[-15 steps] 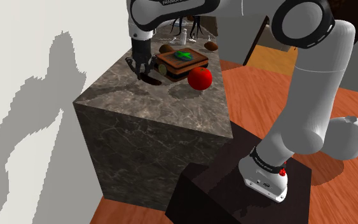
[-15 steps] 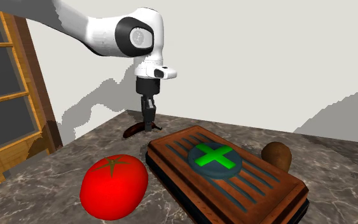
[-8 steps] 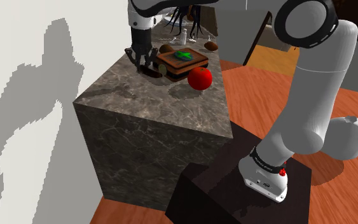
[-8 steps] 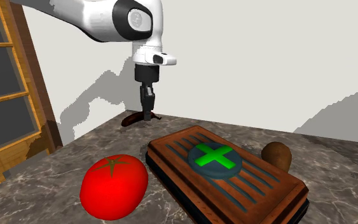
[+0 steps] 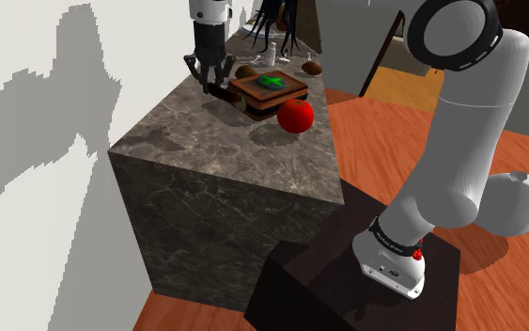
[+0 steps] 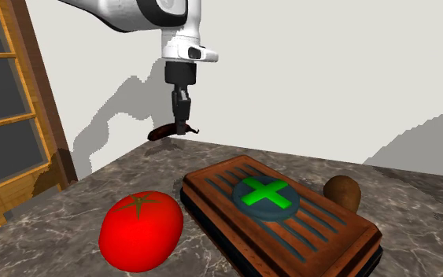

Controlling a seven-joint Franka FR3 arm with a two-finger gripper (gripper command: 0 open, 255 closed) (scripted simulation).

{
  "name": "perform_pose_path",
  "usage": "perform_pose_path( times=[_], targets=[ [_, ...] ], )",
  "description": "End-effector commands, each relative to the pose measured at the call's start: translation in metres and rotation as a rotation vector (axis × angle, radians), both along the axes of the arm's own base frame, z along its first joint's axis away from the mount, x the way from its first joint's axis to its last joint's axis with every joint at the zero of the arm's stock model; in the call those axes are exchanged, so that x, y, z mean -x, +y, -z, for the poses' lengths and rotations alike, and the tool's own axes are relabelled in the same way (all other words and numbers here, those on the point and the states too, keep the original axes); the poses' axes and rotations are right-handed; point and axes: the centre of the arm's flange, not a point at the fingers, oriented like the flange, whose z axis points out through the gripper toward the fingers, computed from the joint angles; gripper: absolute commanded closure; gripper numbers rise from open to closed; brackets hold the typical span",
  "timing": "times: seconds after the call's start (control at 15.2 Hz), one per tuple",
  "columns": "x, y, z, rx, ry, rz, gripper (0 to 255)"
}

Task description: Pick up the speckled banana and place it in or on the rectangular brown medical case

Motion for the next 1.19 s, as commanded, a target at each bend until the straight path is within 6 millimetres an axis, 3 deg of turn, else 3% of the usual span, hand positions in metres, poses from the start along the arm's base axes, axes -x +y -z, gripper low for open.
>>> perform_pose_path(
  times=[0.0, 0.73, 1.12],
  targets=[
    [-0.001, -0.001, -0.011, 0.0, 0.0, 0.0, 255],
    [-0.001, -0.001, -0.065, 0.0, 0.0, 0.0, 255],
    [-0.005, -0.08, -0.065, 0.0, 0.0, 0.0, 255]
  ],
)
